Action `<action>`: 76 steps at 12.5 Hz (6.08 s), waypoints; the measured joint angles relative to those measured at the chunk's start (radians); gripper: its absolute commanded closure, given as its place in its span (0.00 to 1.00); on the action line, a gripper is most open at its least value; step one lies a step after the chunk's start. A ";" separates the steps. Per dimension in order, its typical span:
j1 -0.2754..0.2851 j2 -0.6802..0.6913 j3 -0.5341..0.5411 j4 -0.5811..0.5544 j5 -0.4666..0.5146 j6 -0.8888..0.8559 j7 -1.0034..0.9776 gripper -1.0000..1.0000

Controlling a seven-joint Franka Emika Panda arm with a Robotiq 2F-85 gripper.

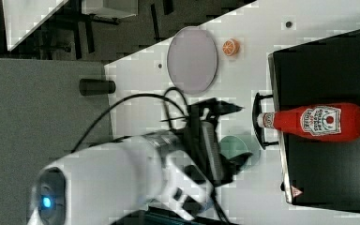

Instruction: Pick Ketchup from oven and place it on table.

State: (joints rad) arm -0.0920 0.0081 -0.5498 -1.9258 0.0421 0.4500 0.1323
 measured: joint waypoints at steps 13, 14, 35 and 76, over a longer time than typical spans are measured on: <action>-0.037 0.311 -0.098 0.058 0.074 0.156 -0.064 0.00; -0.035 0.319 -0.104 0.071 0.098 0.155 -0.088 0.00; 0.197 0.097 0.306 0.199 0.047 -0.144 -0.102 0.37; 0.243 0.001 0.399 0.261 -0.084 -0.443 0.020 0.00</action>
State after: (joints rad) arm 0.1511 0.0090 -0.1505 -1.6650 -0.0423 0.0073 0.1520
